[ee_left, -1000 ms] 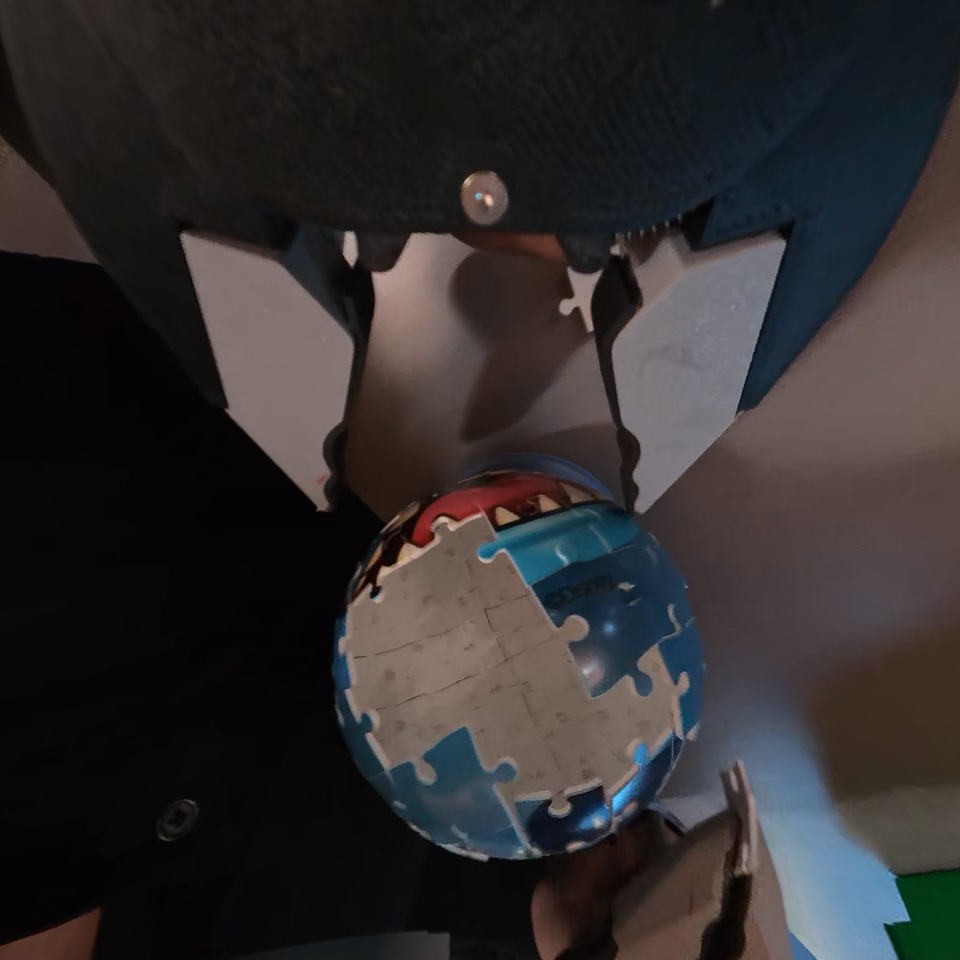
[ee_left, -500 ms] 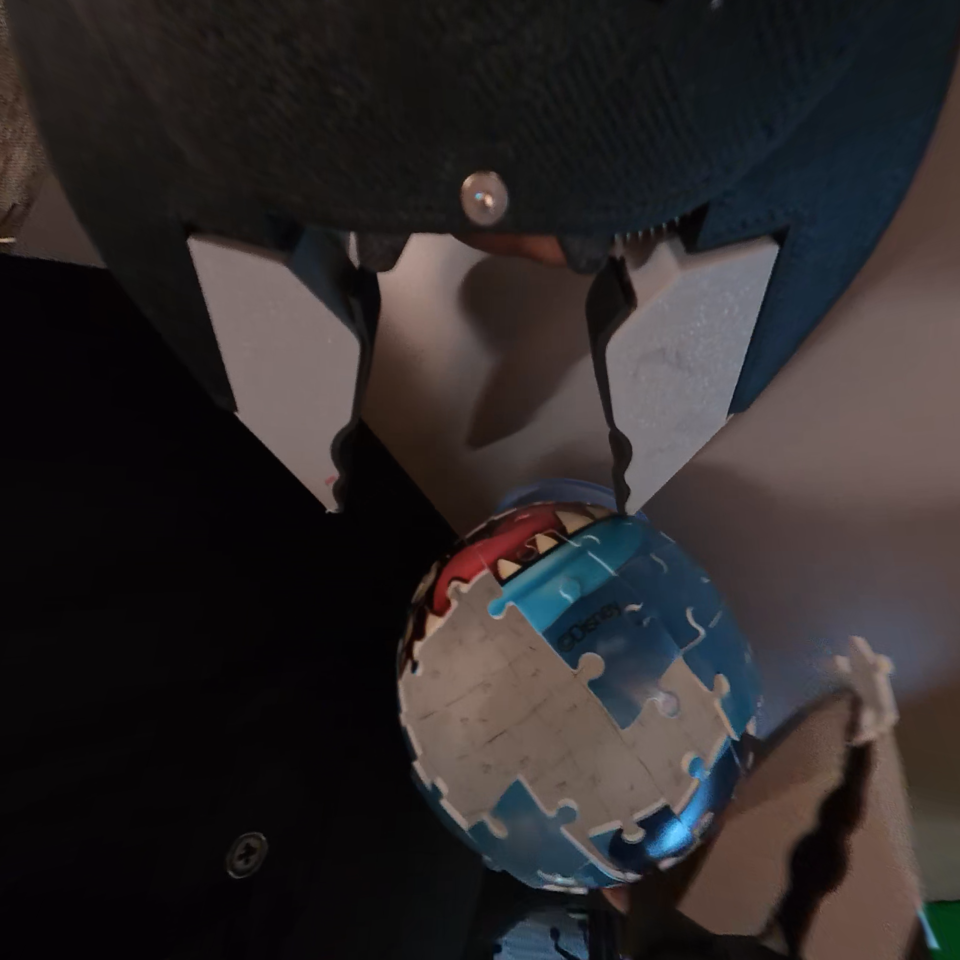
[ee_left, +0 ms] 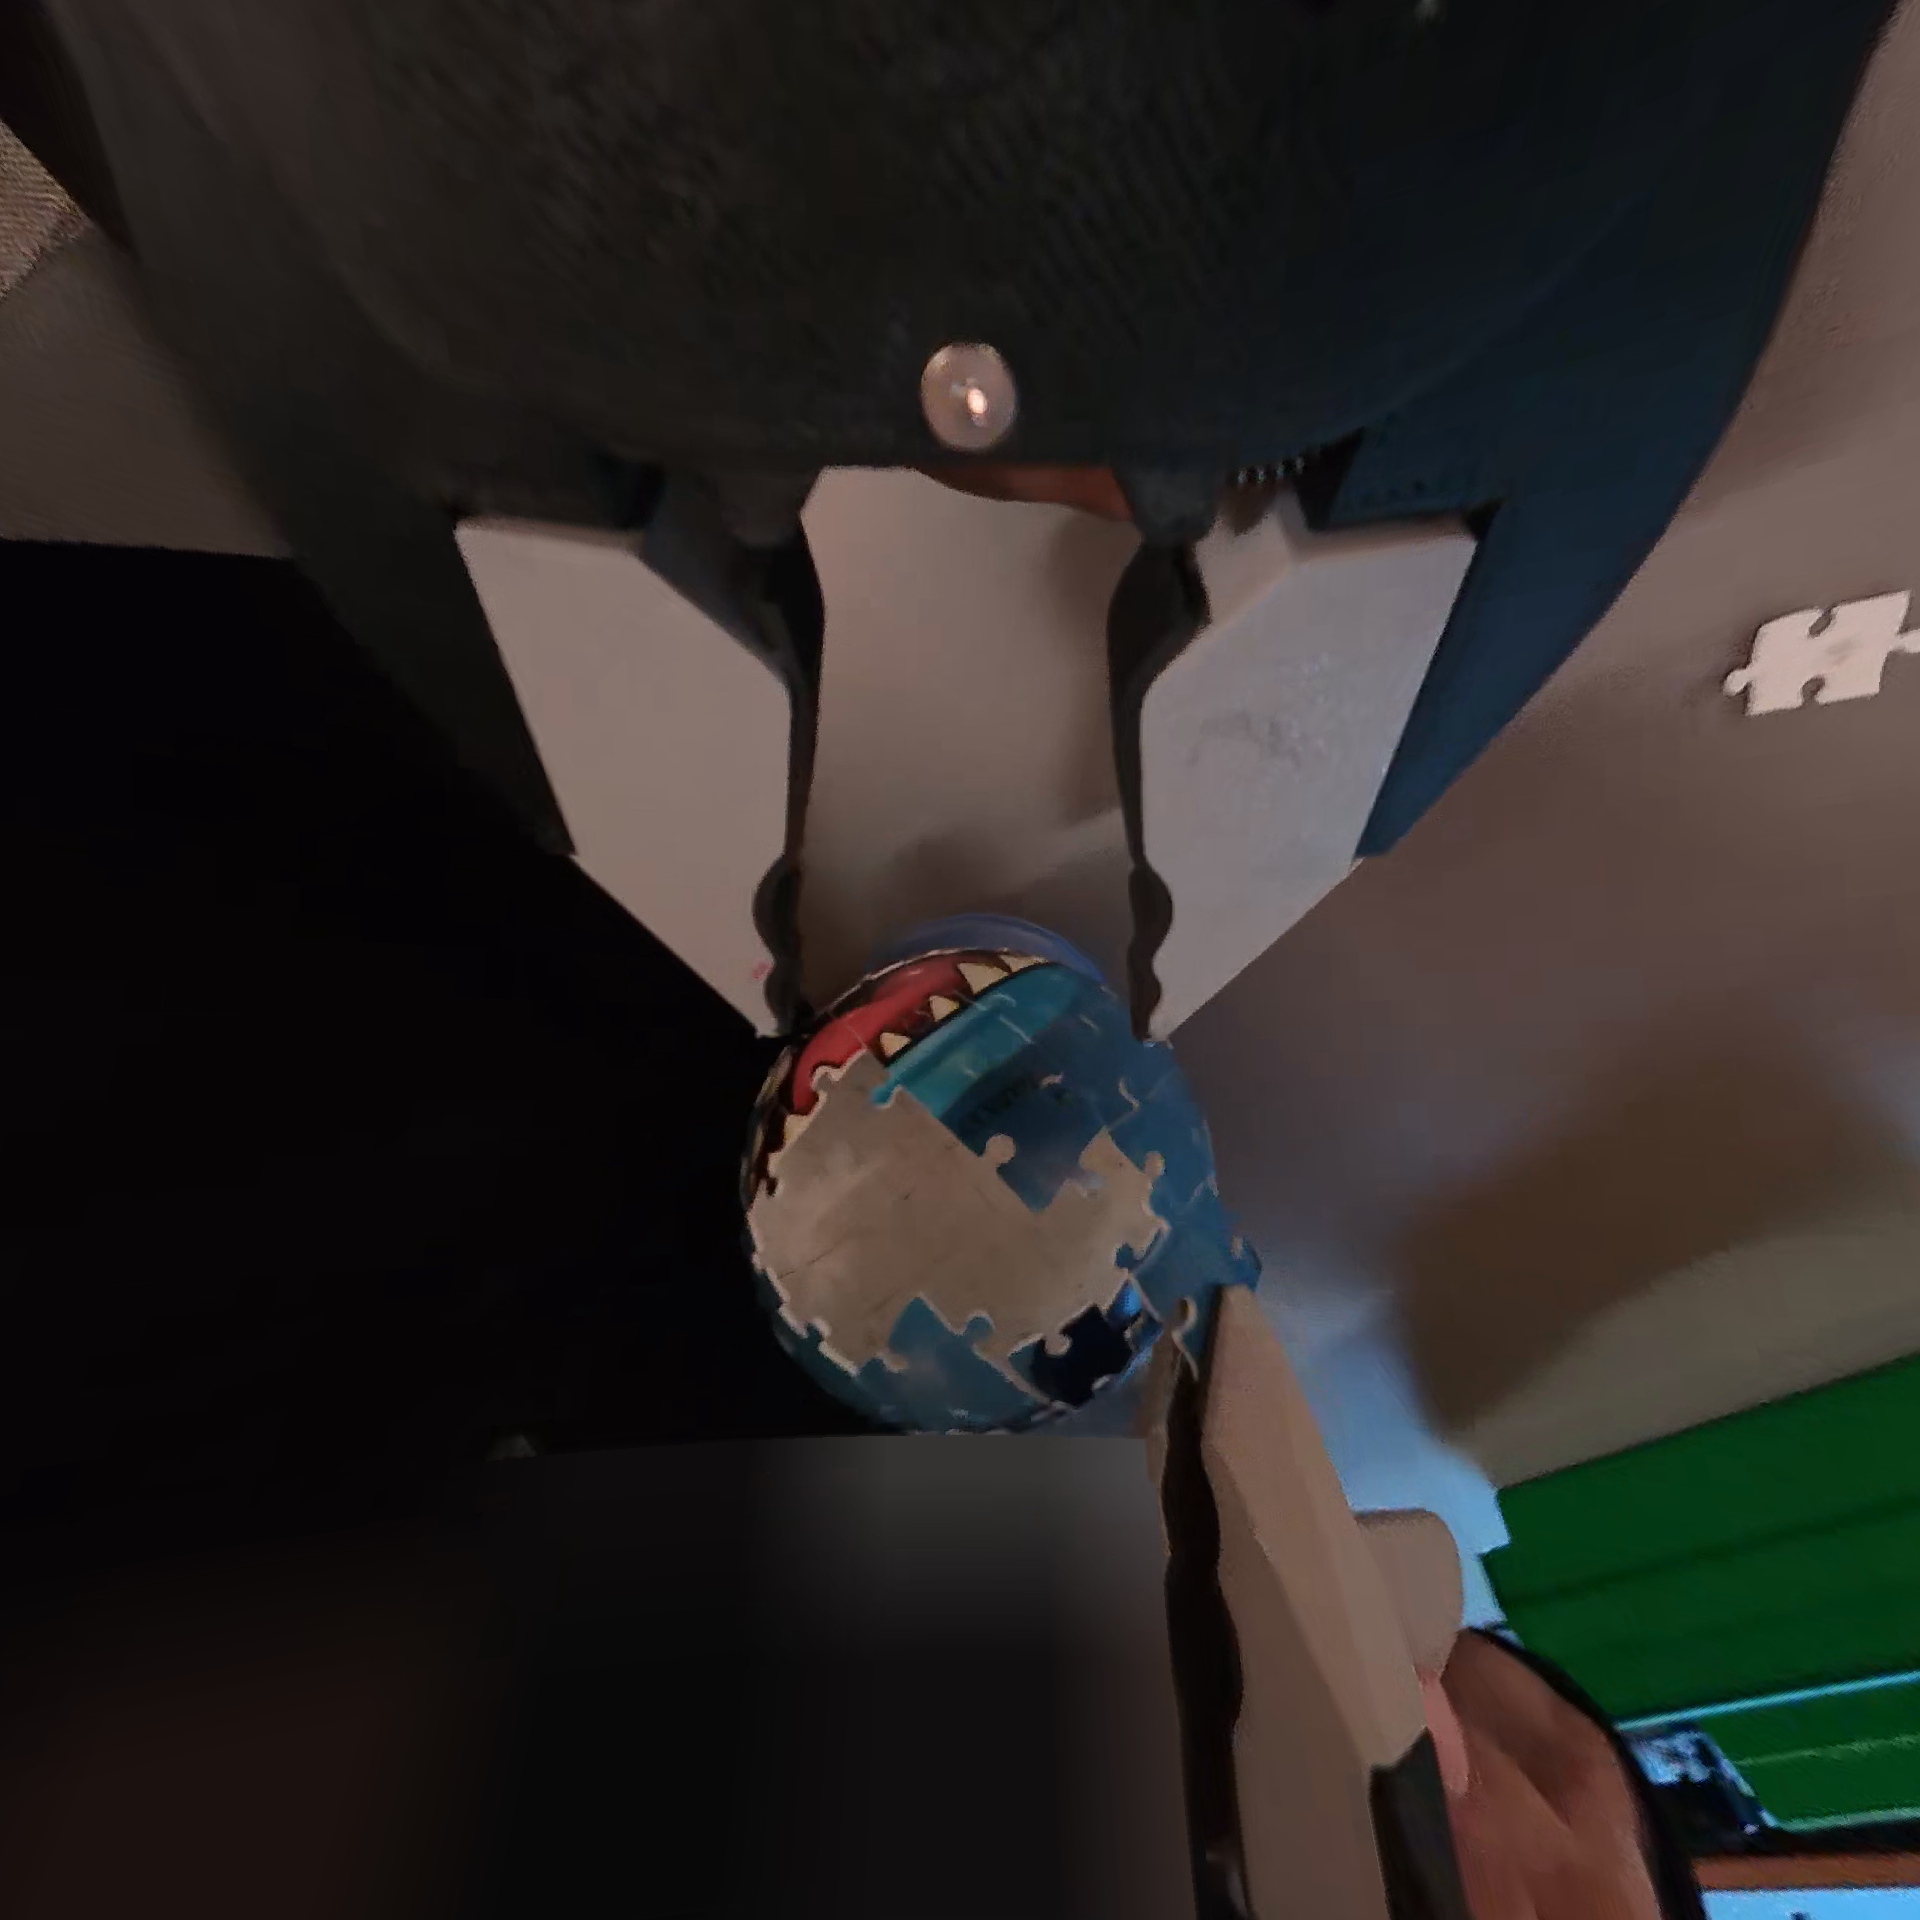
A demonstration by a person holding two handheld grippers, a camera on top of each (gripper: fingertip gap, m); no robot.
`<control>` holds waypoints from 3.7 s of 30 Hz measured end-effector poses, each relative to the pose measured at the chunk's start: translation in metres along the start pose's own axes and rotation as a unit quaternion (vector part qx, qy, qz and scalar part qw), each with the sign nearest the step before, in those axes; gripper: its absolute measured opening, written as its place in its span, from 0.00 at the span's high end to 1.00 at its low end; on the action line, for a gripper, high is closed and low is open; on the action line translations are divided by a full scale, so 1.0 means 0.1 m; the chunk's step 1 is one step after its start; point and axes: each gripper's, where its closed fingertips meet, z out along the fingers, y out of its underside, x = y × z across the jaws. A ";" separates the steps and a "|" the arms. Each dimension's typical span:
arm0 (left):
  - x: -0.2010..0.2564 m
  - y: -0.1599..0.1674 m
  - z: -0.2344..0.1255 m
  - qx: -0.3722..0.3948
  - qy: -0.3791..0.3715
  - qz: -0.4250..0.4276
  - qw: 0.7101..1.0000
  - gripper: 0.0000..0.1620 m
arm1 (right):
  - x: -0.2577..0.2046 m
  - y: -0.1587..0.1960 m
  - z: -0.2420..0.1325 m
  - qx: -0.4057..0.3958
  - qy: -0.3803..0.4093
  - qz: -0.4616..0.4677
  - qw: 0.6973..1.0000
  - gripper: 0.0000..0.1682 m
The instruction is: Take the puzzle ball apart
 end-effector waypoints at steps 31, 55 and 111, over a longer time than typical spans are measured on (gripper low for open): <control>0.13 -0.03 0.20 0.013 0.056 0.018 0.998 0.55 | -0.09 0.03 -0.05 0.009 -0.001 -0.070 0.998 1.00; -0.58 -0.42 0.04 0.064 -0.179 0.055 0.980 0.69 | 0.46 -0.05 -0.18 0.172 0.093 0.120 0.973 1.00; -0.62 -0.78 -0.15 0.179 -0.279 -0.169 0.928 1.00 | 0.48 -0.13 -0.39 0.310 -0.012 0.465 0.829 0.97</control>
